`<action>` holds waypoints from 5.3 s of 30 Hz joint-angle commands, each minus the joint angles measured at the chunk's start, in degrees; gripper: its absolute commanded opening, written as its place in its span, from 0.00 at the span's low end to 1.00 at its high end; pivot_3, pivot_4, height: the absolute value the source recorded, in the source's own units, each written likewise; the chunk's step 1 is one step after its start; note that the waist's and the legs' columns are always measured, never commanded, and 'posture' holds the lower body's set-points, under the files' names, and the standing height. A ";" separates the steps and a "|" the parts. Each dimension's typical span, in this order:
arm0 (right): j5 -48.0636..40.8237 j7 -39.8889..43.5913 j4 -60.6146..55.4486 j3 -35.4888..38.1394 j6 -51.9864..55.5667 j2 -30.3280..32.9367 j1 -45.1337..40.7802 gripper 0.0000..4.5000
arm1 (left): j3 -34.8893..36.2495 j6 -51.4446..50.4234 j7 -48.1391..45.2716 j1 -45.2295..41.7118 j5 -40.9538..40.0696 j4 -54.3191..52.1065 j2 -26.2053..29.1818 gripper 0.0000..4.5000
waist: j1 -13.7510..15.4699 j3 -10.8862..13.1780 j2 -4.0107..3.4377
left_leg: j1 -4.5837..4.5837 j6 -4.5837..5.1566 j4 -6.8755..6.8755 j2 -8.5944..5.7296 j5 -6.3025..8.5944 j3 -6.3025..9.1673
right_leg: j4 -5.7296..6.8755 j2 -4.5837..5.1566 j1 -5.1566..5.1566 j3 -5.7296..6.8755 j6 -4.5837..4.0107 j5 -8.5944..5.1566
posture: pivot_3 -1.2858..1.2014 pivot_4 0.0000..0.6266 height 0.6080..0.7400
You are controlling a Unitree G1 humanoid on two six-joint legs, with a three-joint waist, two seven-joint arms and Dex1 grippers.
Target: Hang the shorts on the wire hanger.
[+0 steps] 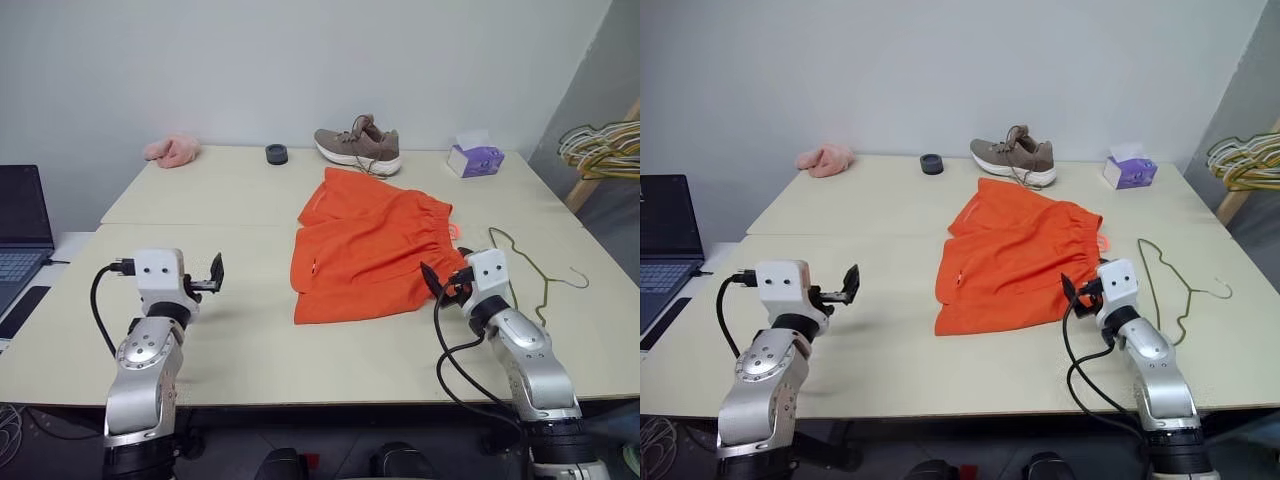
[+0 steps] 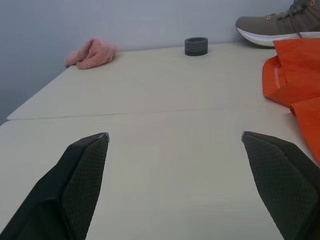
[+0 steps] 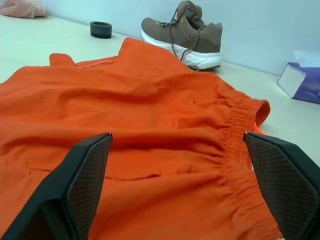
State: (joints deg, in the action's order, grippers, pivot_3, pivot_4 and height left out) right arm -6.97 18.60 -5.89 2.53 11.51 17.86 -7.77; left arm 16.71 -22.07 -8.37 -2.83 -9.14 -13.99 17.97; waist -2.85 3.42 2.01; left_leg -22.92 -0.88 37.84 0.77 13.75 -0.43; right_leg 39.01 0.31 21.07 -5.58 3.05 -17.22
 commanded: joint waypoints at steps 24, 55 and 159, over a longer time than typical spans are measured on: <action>-0.03 2.52 -4.08 0.88 -1.04 1.26 1.03 0.99 | -2.34 3.28 -10.72 0.15 -5.08 -1.74 1.85 1.00 | -0.02 0.02 -0.02 | 0.00 0.00 -0.01 0.01 0.00 -0.04 | 0.00 0.00 0.02 -0.01 -0.07 -0.04 | 0.50 0.04 1.00; -11.97 26.06 -27.83 -6.34 16.94 20.71 7.01 1.00 | -35.83 22.83 -50.03 -29.31 12.21 45.66 11.14 0.96 | -3.25 0.33 -0.26 | -0.03 0.03 0.00 0.02 0.02 -0.02 | -0.08 -0.03 0.00 0.01 0.19 -0.26 | 0.44 0.08 1.00; -1.83 61.59 -11.57 -11.43 3.28 44.63 -7.18 1.00 | -17.97 -14.92 -65.48 11.06 -23.23 -11.50 37.83 1.00 | -6.51 0.85 -0.88 | 0.27 0.06 -0.02 -0.08 0.02 0.28 | 0.00 0.65 -0.12 0.31 0.01 -0.42 | 0.45 0.04 1.00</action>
State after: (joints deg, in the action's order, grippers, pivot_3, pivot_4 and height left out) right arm -3.86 80.44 -15.44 -13.59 10.16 62.39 -14.42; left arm -2.94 -37.01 -74.76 9.51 -30.51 -24.33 56.75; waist -9.35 4.27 1.13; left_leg -22.65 -0.82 37.82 0.69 13.77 -0.14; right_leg 39.01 0.96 20.93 -5.27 3.06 -17.65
